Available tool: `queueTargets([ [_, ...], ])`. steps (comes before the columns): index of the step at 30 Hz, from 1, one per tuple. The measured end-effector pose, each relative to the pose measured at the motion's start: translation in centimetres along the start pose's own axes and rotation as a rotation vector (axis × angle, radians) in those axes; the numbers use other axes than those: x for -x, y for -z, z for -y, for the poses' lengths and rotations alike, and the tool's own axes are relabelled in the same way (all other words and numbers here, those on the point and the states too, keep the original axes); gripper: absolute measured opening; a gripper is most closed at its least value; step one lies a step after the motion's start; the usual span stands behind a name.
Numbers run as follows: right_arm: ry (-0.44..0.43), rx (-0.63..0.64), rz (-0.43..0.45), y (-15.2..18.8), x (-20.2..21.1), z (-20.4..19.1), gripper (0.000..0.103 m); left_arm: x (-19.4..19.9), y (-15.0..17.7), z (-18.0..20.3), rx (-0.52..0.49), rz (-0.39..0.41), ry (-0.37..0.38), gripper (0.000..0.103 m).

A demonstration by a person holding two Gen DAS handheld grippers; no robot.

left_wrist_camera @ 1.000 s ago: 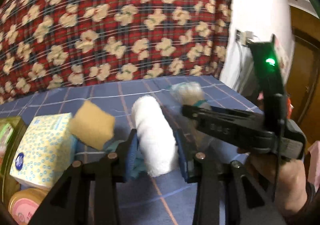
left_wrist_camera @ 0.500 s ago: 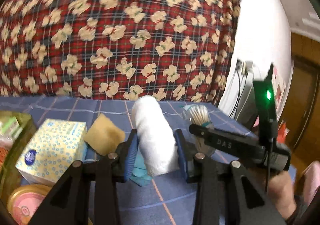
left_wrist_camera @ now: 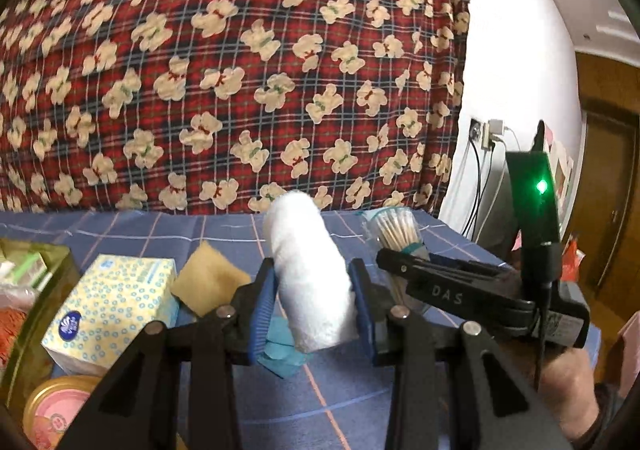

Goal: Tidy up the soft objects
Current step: 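Carry cotton roll with left gripper while right gripper carries swab bag toward gold tray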

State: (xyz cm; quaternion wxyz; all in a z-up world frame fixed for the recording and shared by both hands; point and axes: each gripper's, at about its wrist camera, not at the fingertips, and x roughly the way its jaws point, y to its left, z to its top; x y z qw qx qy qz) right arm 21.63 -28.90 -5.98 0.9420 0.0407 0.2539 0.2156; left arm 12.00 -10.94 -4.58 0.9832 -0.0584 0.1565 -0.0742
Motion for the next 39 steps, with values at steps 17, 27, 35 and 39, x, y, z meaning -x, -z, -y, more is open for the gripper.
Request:
queueTargets([
  [17,0.074,0.143,0.133,1.1,3.5,-3.7,0.040,0.2,0.2,-0.4,-0.001,-0.016,-0.062,0.035],
  [27,0.100,0.149,0.178,1.6,4.7,-4.2,0.040,1.0,0.4,-1.0,0.006,-0.015,-0.080,0.035],
  [35,0.123,0.156,0.206,1.8,5.3,-4.8,0.040,1.9,0.6,-1.8,0.026,-0.012,-0.089,0.035],
  [39,0.120,0.158,0.213,1.9,5.5,-5.1,0.040,2.1,0.7,-2.6,0.055,-0.024,-0.084,0.035],
])
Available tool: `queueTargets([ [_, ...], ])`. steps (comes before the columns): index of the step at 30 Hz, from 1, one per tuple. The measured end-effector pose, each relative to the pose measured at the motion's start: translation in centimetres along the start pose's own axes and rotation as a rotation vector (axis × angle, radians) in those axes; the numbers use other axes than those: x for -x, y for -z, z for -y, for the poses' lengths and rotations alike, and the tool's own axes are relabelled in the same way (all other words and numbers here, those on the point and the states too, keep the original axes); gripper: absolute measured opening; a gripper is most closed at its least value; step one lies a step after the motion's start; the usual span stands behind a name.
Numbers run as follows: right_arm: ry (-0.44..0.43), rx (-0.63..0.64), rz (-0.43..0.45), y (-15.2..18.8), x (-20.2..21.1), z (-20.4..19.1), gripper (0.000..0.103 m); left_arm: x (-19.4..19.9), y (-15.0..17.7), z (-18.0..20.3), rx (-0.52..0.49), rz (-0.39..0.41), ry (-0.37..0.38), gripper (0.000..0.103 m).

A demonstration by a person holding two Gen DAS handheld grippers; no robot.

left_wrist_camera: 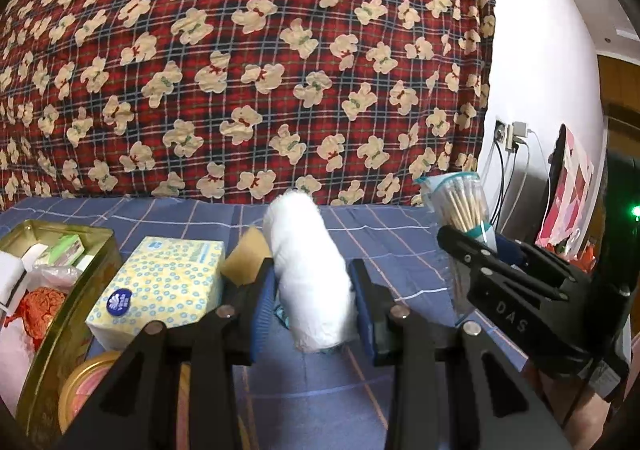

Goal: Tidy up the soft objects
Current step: 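Carry cotton roll with left gripper while right gripper carries swab bag toward gold tray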

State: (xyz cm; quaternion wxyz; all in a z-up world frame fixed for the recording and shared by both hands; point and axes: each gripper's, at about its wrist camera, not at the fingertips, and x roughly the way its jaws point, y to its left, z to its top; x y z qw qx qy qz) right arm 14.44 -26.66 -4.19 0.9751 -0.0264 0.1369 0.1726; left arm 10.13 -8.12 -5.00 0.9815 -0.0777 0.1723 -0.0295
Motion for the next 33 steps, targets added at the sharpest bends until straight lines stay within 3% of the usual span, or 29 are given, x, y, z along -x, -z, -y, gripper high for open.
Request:
queueTargets([
  [12,-0.049,0.001,-0.019,0.1,0.0,-1.8,0.040,1.7,0.3,-2.6,0.049,-0.009,0.004,0.035],
  [22,-0.165,-0.015,-0.088,-0.5,-1.6,-5.7,0.040,4.3,-0.7,-5.6,0.049,-0.010,-0.003,0.035],
  [33,-0.308,0.021,-0.084,-4.2,-1.4,-12.1,0.040,7.9,-3.2,-10.7,0.096,0.015,-0.061,0.035],
])
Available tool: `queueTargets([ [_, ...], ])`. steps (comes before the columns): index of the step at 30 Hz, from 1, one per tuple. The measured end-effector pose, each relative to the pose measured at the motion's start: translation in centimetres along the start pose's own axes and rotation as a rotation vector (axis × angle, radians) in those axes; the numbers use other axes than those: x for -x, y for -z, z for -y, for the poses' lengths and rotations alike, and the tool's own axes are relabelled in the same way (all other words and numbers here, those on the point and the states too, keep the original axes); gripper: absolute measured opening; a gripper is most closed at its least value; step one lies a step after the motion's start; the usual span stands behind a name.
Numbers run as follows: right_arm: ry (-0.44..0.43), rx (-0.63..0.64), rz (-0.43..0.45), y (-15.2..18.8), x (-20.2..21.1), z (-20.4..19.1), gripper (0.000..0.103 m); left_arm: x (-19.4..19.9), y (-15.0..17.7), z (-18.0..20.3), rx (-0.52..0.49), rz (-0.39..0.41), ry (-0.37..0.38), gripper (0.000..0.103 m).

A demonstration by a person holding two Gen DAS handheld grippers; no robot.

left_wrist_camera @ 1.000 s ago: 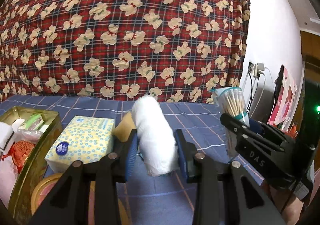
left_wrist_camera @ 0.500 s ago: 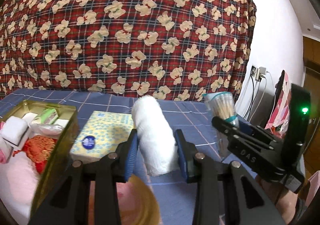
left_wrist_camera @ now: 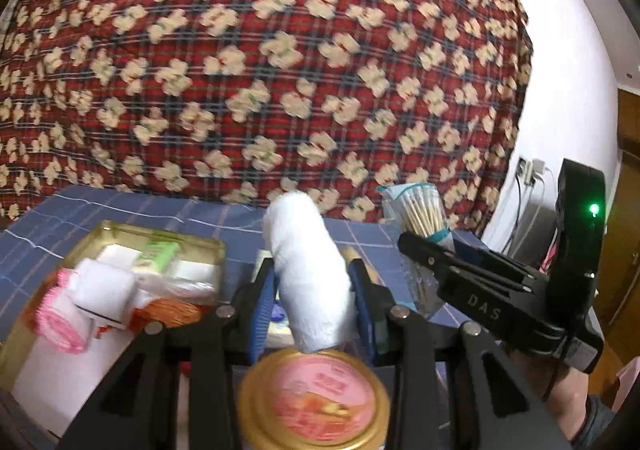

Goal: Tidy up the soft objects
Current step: 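Carry cotton roll with left gripper while right gripper carries swab bag toward gold tray, then drop cotton roll into tray from left gripper while right gripper releases swab bag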

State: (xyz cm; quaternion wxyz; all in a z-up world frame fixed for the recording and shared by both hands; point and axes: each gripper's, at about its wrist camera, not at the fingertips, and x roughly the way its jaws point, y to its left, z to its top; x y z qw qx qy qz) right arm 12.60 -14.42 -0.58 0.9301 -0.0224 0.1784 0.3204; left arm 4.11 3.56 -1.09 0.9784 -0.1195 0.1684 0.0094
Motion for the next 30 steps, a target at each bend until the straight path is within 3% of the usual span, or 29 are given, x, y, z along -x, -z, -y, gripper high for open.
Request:
queueTargets([
  [18,-0.152,0.086,-0.025,-2.4,-2.4,-8.7,0.040,1.2,-0.8,-6.2,0.041,-0.029,-0.117,0.035],
  [30,-0.219,0.129,-0.130,-1.5,-5.0,-13.7,0.040,2.8,-0.5,-11.0,0.077,-0.057,-0.209,0.035],
])
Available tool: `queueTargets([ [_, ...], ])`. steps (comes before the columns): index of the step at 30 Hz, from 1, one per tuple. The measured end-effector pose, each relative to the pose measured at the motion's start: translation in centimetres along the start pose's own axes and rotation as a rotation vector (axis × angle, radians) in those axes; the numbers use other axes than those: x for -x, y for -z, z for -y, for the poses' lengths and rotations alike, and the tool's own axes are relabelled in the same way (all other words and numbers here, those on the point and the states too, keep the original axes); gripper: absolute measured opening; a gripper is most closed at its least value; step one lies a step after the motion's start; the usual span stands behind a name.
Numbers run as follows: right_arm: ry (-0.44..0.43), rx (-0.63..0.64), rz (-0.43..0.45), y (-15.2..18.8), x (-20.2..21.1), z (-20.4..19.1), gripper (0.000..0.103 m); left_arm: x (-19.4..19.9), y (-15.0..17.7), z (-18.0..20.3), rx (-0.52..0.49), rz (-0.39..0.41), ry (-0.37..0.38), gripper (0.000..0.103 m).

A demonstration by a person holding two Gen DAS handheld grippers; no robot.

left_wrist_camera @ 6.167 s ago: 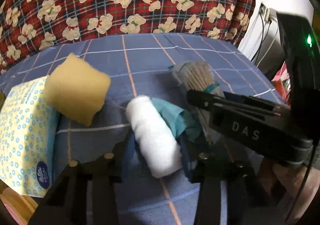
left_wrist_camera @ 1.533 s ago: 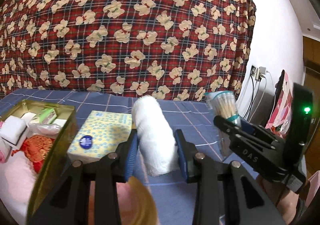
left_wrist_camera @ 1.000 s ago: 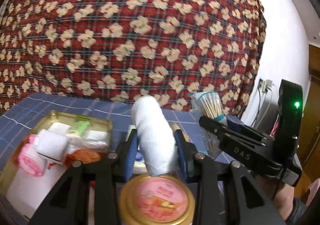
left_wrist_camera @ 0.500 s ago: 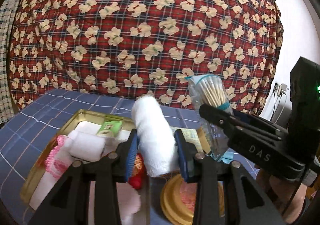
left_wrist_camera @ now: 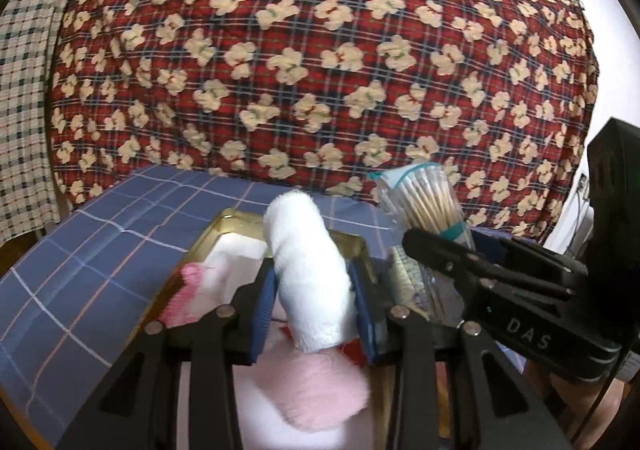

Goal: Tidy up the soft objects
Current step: 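Drop cotton roll into tray from left gripper while right gripper releases swab bag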

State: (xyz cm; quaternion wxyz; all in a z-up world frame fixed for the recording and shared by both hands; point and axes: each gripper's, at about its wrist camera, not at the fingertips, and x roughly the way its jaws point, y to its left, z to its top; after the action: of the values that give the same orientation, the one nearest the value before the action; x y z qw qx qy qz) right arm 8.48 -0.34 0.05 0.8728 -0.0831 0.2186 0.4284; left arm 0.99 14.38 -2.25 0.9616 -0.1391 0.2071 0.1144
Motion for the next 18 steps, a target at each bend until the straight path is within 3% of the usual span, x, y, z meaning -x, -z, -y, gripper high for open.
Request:
queueTargets([
  [6,-0.028,-0.001,-0.071,0.5,-1.9,-1.5,0.040,-0.1,0.3,-2.5,0.019,-0.033,-0.056,0.036],
  [14,-0.093,0.040,-0.164,2.2,-4.2,-3.8,0.040,-0.1,1.5,-4.3,0.026,-0.089,-0.068,0.036],
  [18,-0.103,0.062,-0.150,2.6,-3.8,-4.4,0.057,0.5,1.7,-4.8,0.030,-0.079,-0.117,0.047],
])
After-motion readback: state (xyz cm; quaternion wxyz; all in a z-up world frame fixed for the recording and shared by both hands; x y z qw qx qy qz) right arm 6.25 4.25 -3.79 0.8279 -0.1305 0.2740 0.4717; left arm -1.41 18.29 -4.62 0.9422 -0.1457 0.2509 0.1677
